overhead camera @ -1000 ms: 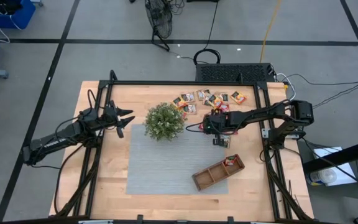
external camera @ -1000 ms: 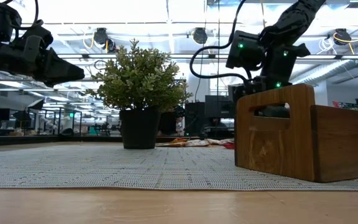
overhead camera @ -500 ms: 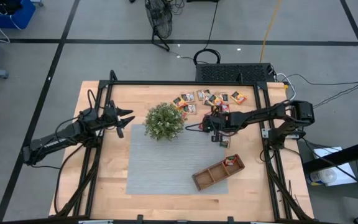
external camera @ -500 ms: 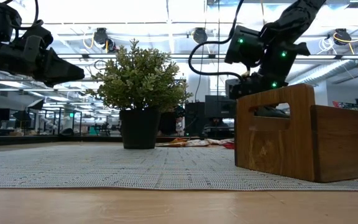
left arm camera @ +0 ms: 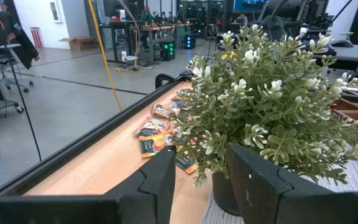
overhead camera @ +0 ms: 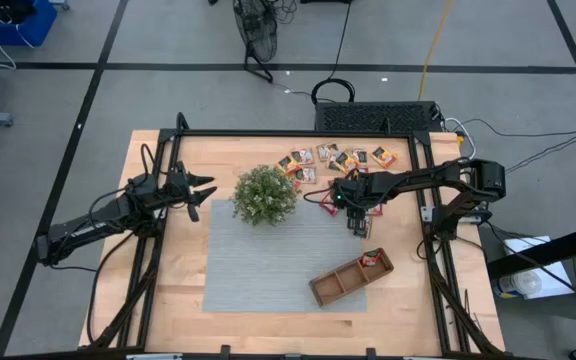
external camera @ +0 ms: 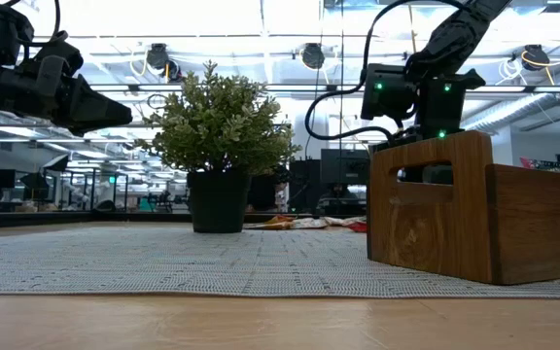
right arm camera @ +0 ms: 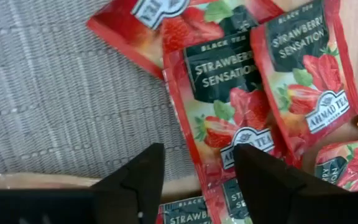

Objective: Pick & Place Tea
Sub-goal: Put the strawberry tea sachet into the brown organizer

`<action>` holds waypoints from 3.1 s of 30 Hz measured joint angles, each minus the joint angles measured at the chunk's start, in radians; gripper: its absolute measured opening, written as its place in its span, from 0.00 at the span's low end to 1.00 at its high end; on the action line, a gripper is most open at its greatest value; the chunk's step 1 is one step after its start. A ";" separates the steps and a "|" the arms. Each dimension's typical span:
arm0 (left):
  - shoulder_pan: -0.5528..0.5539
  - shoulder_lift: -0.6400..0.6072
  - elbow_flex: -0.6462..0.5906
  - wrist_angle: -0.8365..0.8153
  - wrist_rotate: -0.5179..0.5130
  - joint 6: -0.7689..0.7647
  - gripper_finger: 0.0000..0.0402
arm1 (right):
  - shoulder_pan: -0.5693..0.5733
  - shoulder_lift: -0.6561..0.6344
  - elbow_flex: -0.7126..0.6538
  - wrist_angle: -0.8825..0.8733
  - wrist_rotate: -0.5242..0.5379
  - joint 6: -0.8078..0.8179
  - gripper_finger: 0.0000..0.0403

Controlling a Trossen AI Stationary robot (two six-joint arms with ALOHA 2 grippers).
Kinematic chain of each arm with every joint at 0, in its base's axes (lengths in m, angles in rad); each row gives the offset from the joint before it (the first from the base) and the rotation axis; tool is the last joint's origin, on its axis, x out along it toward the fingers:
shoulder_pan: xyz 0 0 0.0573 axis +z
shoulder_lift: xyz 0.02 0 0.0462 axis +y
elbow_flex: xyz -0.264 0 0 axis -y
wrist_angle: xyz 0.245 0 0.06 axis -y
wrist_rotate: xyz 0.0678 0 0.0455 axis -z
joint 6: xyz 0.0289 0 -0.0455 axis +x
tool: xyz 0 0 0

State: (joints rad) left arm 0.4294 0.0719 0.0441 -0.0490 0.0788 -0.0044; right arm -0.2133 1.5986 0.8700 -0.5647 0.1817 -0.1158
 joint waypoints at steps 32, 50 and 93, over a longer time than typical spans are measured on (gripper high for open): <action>0.000 0.000 0.000 0.000 0.000 0.000 0.37 | -0.094 0.000 0.000 0.022 -0.106 -0.114 0.05; 0.000 0.000 0.000 0.000 0.000 0.000 0.37 | 0.044 -0.046 0.004 0.015 -0.106 -0.071 0.00; 0.000 0.000 0.000 0.000 0.000 0.000 0.37 | 0.371 -0.546 -0.381 0.588 0.147 0.326 0.06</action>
State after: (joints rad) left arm 0.4296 0.0717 0.0439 -0.0494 0.0784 -0.0044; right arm 0.1573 1.0525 0.4893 0.0235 0.3287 0.2098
